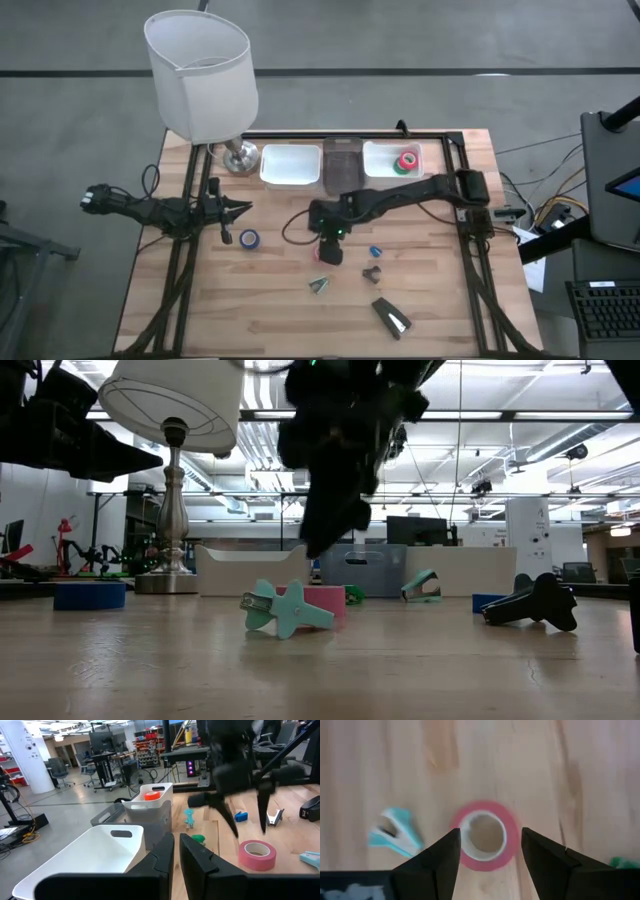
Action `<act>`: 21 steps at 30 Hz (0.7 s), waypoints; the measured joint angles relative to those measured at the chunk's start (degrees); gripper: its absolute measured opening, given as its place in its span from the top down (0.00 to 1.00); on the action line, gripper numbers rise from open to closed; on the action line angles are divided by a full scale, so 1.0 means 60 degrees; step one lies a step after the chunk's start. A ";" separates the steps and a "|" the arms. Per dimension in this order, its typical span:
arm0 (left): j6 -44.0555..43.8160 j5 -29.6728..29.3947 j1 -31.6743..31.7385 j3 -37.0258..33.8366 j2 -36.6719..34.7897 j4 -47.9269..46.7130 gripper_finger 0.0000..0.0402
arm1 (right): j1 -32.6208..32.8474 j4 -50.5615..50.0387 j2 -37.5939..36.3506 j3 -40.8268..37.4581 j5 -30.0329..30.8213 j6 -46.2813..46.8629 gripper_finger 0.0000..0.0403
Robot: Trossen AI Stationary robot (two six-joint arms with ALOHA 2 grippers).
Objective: Pick and place Stapler, Stapler remover, tape
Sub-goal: Put the pink tape into the right white bin
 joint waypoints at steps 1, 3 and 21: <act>0.0002 0.0002 -0.0001 0.0000 0.0000 0.0001 0.92 | 0.0011 -0.0039 0.0147 0.0057 0.0023 0.0106 0.49; 0.0004 0.0002 -0.0001 0.0000 0.0000 0.0004 0.92 | 0.0030 0.0007 0.0295 0.0161 0.0039 0.0299 0.49; 0.0002 -0.0001 0.0001 0.0000 0.0000 0.0018 0.92 | 0.0241 -0.0200 0.0583 0.0162 0.0868 -0.0021 0.50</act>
